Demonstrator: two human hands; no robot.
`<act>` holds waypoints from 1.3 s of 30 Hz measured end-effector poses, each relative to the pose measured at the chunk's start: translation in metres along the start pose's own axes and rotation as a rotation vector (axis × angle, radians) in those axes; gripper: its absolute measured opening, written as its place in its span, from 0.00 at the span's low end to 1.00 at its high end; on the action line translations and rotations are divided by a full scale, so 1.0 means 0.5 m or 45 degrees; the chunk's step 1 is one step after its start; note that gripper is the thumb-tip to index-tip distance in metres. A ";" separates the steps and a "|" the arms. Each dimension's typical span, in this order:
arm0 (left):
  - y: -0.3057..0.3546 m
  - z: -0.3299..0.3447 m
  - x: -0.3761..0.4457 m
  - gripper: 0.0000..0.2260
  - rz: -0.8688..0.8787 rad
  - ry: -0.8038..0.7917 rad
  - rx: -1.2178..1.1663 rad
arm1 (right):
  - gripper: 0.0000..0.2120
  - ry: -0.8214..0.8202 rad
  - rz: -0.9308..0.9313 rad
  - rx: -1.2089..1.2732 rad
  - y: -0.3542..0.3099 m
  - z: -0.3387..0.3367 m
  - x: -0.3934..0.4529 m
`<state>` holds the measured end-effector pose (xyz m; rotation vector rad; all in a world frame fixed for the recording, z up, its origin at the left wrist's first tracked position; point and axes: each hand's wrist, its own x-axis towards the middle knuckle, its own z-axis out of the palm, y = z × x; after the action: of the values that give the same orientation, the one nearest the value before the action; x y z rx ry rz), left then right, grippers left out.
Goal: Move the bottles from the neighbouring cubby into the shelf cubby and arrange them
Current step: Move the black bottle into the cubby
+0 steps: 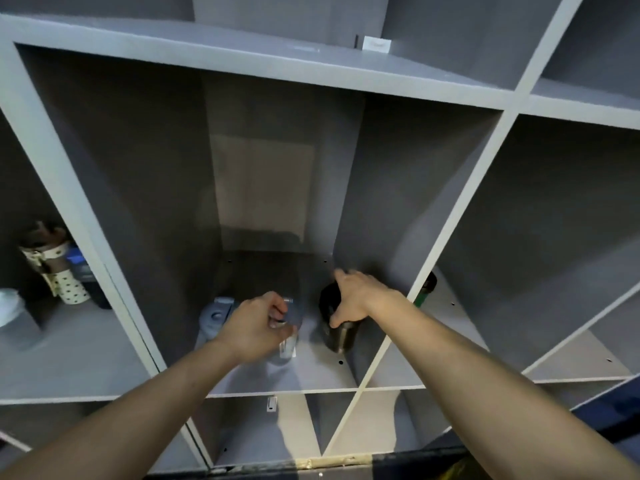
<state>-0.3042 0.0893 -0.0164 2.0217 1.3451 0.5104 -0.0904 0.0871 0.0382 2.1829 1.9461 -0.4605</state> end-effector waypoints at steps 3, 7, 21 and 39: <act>-0.027 0.016 0.023 0.12 -0.050 -0.047 -0.017 | 0.45 -0.070 0.014 0.019 0.019 0.065 0.052; -0.057 0.032 0.048 0.11 -0.108 -0.108 -0.017 | 0.45 -0.127 0.009 0.066 0.037 0.142 0.106; -0.092 0.068 0.076 0.09 -0.171 -0.101 0.071 | 0.45 -0.198 -0.002 0.205 0.067 0.213 0.184; 0.047 0.028 0.039 0.08 0.118 -0.089 -0.017 | 0.22 0.318 -0.278 0.408 0.036 0.091 -0.014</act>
<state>-0.2718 0.0970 -0.0106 2.0791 1.2081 0.4845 -0.0784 0.0630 -0.0031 2.3186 2.4075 -0.5952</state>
